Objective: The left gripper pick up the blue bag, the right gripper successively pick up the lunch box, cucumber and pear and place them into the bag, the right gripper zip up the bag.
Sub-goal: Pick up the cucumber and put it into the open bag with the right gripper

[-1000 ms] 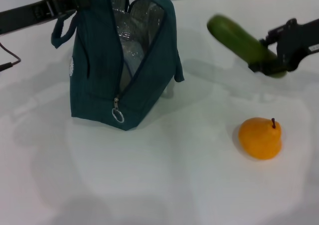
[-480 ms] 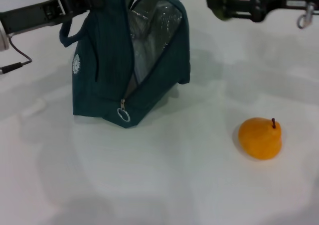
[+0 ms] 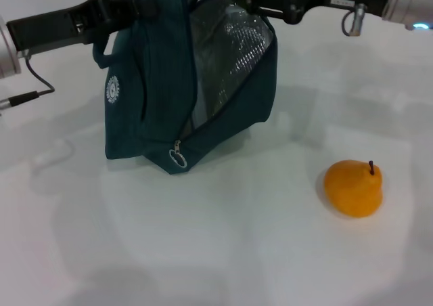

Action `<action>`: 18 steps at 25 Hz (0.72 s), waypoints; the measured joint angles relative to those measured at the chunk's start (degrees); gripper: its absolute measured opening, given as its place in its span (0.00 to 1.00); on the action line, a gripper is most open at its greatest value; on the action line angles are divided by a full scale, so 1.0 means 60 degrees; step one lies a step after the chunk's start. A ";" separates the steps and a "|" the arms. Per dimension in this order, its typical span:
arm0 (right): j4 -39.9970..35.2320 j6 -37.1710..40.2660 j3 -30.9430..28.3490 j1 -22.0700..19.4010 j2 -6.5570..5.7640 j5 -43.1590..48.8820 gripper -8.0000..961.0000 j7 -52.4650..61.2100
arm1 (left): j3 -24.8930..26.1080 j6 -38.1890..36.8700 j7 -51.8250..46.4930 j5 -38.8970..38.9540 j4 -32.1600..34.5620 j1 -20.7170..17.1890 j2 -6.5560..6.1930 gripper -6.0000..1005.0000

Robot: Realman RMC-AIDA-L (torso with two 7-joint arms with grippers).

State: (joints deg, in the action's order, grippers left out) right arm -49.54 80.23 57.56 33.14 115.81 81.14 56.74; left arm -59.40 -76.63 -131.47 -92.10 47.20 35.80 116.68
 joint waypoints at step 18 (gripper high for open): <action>0.2585 -0.1193 0.1198 0.0624 0.0010 -0.0092 0.59 -0.1740 | 0.0035 -0.0041 -0.0268 -0.0017 -0.0076 0.0040 -0.0058 0.07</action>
State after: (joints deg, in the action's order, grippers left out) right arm -34.03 73.07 64.74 36.89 115.87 80.60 46.30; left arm -59.19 -76.88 -133.07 -92.21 46.74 36.04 116.33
